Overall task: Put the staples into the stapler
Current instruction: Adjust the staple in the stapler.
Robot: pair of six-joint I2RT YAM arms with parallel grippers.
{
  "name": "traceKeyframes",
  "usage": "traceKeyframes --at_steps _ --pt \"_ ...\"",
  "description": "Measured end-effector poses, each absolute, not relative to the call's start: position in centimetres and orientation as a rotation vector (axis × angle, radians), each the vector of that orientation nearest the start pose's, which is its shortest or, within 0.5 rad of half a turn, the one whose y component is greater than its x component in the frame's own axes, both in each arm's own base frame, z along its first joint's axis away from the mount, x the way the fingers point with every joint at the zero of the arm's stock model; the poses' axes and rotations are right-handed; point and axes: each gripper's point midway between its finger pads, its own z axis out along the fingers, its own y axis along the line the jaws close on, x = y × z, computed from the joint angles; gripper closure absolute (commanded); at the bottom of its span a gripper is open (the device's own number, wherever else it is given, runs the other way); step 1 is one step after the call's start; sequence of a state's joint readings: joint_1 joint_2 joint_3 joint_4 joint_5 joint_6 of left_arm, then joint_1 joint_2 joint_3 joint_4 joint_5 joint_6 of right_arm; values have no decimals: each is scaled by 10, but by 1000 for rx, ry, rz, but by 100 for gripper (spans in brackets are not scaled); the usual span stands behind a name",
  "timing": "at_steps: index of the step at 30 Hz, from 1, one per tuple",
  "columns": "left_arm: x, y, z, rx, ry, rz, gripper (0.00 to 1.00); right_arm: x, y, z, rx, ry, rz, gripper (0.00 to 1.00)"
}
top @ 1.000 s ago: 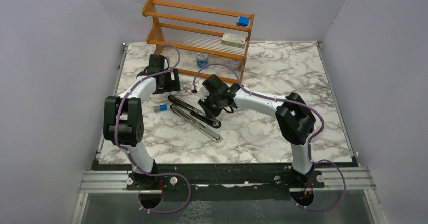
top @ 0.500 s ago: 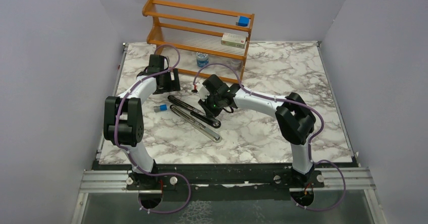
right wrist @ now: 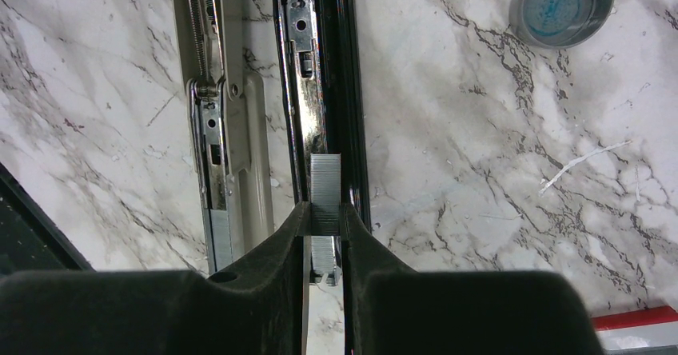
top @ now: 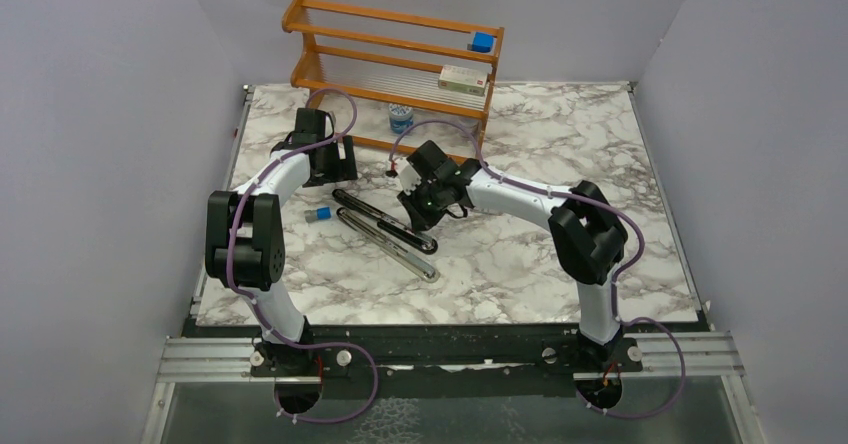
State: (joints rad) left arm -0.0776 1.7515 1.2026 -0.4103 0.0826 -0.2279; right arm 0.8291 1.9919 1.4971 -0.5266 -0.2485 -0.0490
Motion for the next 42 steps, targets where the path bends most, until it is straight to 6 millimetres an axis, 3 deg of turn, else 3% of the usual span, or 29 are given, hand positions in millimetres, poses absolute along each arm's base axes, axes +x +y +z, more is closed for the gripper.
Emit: traceKeyframes --at_steps 42 --pt "414 -56 70 -158 2535 -226 14 279 375 60 -1267 2380 654 83"
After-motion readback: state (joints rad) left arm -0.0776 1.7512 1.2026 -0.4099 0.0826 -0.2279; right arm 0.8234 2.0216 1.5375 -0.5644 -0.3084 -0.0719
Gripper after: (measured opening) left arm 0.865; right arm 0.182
